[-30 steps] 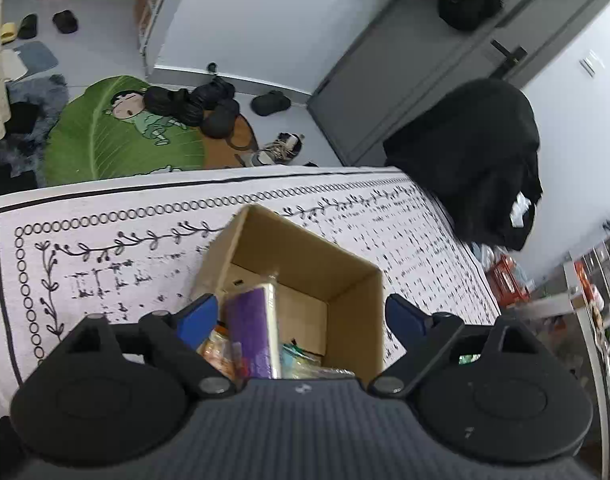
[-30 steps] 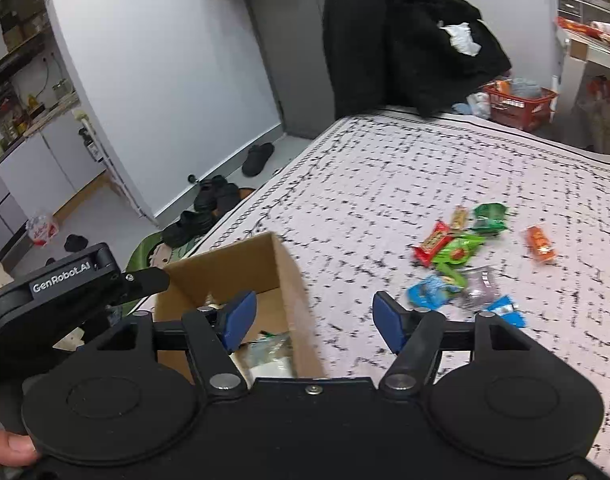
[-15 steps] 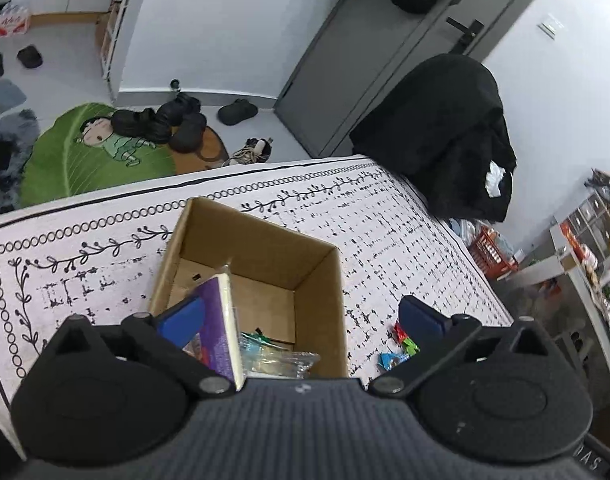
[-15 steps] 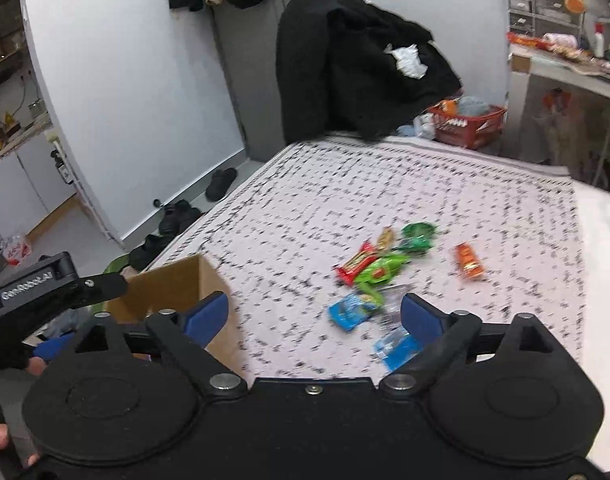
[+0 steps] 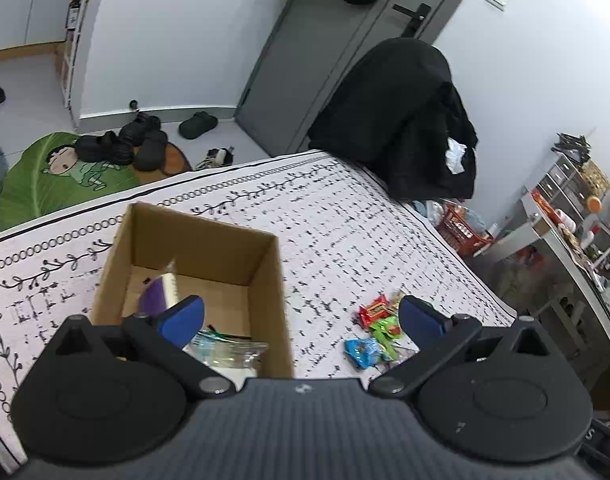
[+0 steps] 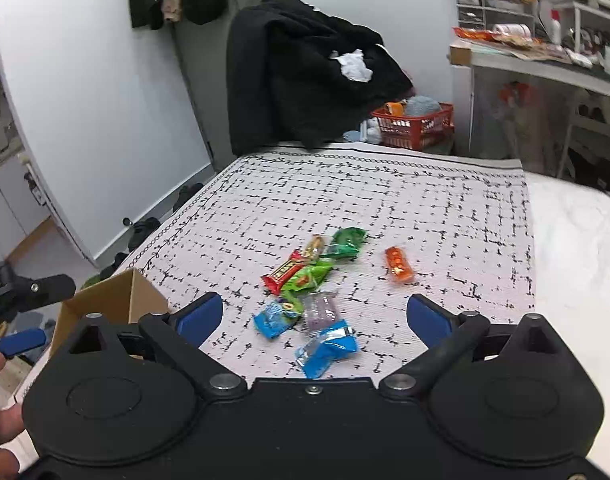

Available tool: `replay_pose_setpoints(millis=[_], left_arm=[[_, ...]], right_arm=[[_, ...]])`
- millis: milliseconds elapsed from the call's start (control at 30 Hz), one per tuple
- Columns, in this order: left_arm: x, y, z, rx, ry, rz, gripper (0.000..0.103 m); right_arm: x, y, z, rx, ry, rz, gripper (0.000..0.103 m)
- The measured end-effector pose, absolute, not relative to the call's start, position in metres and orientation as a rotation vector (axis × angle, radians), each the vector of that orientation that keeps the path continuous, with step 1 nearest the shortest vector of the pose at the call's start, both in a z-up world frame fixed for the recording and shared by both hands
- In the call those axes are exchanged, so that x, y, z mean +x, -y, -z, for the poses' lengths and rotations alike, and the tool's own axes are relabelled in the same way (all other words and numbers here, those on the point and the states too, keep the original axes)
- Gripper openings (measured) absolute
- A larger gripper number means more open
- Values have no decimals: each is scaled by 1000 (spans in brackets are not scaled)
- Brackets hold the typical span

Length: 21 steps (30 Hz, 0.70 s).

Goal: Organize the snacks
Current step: 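Move both open tools back toward the remaining snacks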

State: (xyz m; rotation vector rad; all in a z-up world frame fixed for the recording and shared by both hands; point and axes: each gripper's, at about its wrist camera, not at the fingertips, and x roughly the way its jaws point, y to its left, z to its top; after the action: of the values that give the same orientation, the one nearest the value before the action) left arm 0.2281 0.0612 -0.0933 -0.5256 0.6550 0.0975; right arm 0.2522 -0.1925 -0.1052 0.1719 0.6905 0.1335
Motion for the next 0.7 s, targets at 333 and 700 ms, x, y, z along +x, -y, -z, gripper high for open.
replay_pose_setpoints(millis=[333, 700], left_arm=[[234, -32, 95, -490, -677, -70, 103], [245, 7, 92, -392, -661, -82, 103]], right_arm=[[263, 233, 127, 345, -733, -109, 99], [281, 250, 151, 445, -747, -91, 99]])
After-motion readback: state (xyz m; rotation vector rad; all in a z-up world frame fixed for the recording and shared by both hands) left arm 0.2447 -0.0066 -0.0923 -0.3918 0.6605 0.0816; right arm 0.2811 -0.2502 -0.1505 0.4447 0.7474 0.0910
